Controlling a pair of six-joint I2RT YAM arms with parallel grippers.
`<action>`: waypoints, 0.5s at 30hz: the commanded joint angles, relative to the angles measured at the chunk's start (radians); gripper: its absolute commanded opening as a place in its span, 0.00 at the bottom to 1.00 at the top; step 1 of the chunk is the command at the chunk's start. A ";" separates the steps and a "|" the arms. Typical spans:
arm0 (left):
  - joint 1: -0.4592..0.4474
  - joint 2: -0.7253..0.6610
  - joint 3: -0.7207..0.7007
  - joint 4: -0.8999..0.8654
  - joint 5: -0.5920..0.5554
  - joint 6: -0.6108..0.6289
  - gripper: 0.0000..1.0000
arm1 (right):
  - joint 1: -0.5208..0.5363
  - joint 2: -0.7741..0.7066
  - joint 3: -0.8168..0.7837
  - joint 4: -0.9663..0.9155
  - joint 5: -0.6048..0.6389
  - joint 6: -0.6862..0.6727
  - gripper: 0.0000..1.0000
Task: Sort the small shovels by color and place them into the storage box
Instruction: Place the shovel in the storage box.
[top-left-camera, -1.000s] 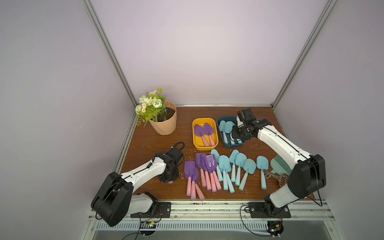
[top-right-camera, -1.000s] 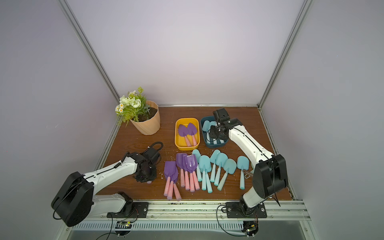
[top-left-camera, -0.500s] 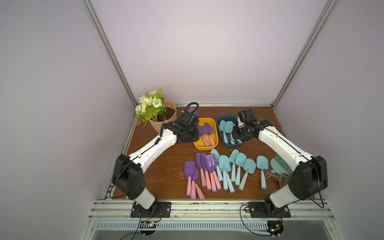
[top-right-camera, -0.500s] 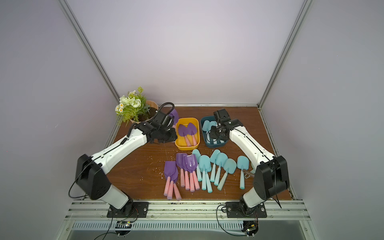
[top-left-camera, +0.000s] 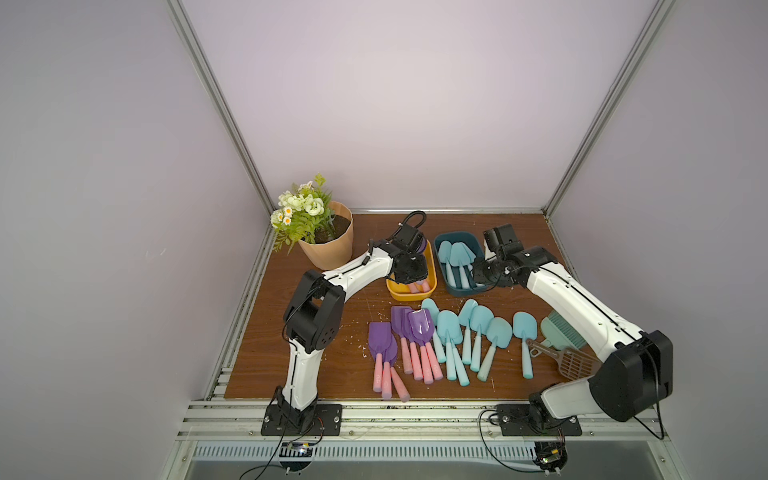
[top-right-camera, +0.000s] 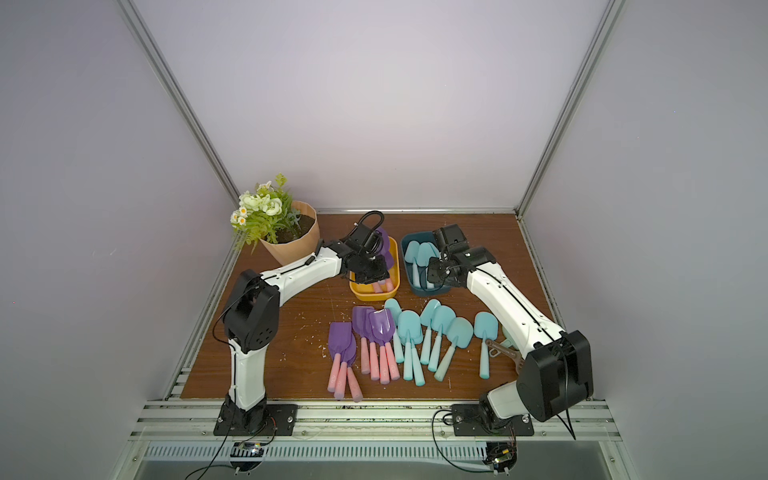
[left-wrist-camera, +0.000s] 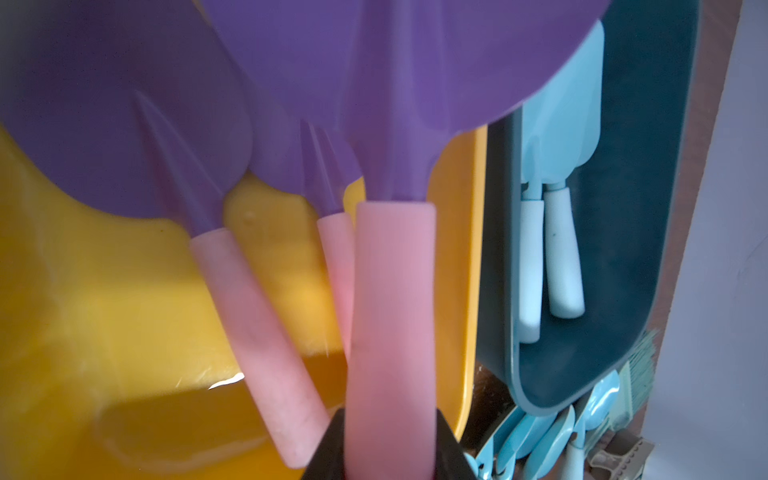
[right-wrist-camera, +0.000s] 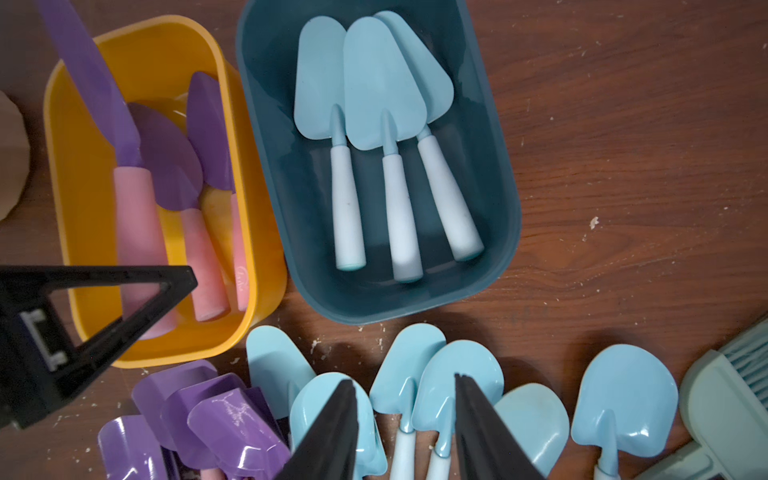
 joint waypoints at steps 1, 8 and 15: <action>-0.003 0.001 -0.005 0.044 0.002 -0.058 0.01 | -0.005 -0.042 -0.012 -0.006 0.033 -0.001 0.43; 0.001 0.040 -0.047 0.052 -0.017 -0.054 0.03 | -0.005 -0.067 -0.034 0.001 0.025 0.006 0.43; 0.001 0.064 -0.066 0.042 -0.022 -0.051 0.15 | -0.006 -0.091 -0.038 -0.002 0.030 0.000 0.43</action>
